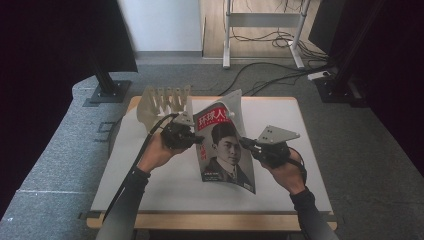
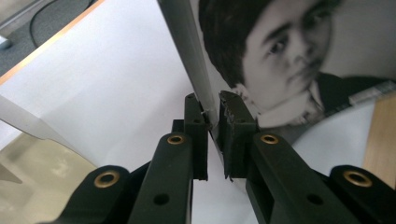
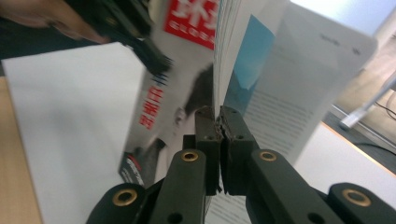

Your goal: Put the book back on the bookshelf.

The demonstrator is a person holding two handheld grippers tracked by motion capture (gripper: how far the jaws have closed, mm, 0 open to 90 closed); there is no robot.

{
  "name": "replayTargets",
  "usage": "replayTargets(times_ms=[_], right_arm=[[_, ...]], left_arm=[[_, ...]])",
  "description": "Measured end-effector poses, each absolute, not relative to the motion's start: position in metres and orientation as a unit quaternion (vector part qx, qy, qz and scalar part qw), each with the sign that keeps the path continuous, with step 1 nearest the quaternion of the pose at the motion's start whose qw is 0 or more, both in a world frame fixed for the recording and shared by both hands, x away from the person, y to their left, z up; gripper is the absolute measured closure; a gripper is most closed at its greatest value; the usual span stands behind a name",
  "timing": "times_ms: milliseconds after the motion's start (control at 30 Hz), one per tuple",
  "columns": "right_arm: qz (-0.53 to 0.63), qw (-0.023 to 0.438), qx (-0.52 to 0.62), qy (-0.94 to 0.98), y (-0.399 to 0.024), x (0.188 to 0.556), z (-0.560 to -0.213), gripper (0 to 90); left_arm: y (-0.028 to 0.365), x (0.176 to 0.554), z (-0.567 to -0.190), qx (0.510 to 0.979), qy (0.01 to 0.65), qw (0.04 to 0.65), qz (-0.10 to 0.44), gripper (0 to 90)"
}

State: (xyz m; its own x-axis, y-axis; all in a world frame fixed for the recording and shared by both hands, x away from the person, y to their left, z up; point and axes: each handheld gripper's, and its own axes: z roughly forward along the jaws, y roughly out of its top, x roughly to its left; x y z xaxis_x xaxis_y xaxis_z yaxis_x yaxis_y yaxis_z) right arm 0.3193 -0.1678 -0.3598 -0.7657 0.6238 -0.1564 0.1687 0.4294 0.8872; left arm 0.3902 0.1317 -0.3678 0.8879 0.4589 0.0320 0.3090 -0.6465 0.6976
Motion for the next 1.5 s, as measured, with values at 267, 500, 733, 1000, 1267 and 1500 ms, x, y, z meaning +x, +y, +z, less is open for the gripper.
replayTargets(times_ms=[267,500,733,1000,1267,1500], right_arm=[[0.471,0.232,0.27,0.807,-0.184,0.323,-0.368,85.5],[0.464,0.232,0.29,0.804,-0.197,0.326,-0.378,84.8],[0.462,0.238,0.31,0.796,-0.203,0.333,-0.386,85.0],[0.463,0.236,0.306,0.798,-0.199,0.337,-0.388,85.0],[0.462,0.233,0.301,0.801,-0.197,0.335,-0.387,84.9],[0.464,0.231,0.299,0.801,-0.199,0.335,-0.388,84.6]], left_arm=[[0.133,0.377,-0.362,0.912,0.191,0.351,0.092,83.7],[0.128,0.367,-0.357,0.922,0.164,0.336,0.099,84.4],[0.126,0.364,-0.353,0.912,0.15,0.348,0.157,87.0],[0.132,0.366,-0.36,0.914,0.14,0.356,0.139,83.8],[0.122,0.37,-0.349,0.895,0.154,0.397,0.135,75.7],[0.114,0.376,-0.353,0.888,0.168,0.403,0.141,80.0]])
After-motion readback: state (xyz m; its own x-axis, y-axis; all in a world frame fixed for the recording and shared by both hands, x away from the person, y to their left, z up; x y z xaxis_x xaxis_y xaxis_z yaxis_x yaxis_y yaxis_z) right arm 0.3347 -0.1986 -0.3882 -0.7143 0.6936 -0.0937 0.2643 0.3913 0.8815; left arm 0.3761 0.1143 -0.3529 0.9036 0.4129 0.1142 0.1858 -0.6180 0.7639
